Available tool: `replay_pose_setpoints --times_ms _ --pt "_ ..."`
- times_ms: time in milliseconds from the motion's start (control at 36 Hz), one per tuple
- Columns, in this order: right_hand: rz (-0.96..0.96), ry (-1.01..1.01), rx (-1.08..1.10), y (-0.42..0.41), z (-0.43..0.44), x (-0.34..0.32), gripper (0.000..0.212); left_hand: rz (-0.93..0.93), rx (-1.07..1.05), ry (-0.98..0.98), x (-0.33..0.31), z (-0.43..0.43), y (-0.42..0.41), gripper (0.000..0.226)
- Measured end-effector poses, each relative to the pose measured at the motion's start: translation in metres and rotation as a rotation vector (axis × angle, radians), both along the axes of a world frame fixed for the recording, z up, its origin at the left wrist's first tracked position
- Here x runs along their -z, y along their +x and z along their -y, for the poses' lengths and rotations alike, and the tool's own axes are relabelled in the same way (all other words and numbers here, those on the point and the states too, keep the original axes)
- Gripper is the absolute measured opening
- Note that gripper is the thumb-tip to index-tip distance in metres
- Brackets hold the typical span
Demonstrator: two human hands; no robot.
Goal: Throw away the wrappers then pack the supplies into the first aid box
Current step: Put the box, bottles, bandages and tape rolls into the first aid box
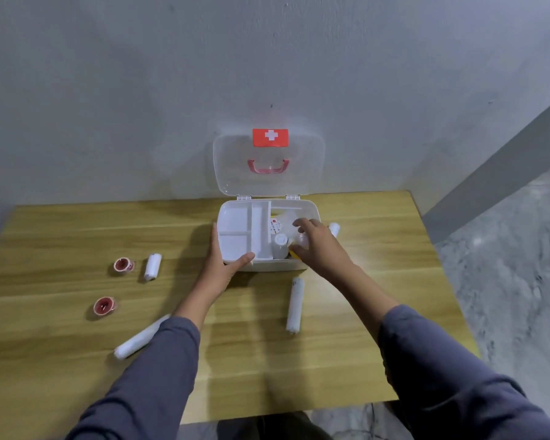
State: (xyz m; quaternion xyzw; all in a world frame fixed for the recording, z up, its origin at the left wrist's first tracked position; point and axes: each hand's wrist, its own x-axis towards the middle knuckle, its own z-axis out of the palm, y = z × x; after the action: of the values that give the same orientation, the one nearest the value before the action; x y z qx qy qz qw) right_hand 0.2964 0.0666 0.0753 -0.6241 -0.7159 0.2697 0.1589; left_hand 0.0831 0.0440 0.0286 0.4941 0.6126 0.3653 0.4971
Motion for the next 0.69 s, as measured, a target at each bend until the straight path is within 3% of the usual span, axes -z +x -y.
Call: replay_pose_setpoints --times_ms 111,222,278,361,528,694 --pt "-0.103 0.121 0.106 -0.002 0.017 0.004 0.038 -0.010 -0.001 0.001 -0.002 0.000 0.002 0.089" --pt "-0.213 0.279 0.234 -0.004 0.047 0.010 0.022 -0.002 0.003 -0.005 0.004 -0.001 -0.001 0.114" --pt "-0.258 0.295 0.318 -0.006 0.066 0.018 0.017 -0.005 0.014 0.002 0.008 -0.002 -0.003 0.113" --pt "-0.272 0.199 0.426 -0.013 0.092 0.041 0.013 -0.028 0.023 0.013 0.008 -0.002 -0.003 0.108" --pt "-0.109 -0.134 0.474 -0.034 0.107 0.084 0.050 -0.066 0.015 0.044 0.019 -0.004 -0.002 0.104" --pt "-0.104 -0.154 0.571 -0.033 0.100 0.090 0.022 -0.102 0.006 0.041 0.023 -0.004 -0.002 0.104"
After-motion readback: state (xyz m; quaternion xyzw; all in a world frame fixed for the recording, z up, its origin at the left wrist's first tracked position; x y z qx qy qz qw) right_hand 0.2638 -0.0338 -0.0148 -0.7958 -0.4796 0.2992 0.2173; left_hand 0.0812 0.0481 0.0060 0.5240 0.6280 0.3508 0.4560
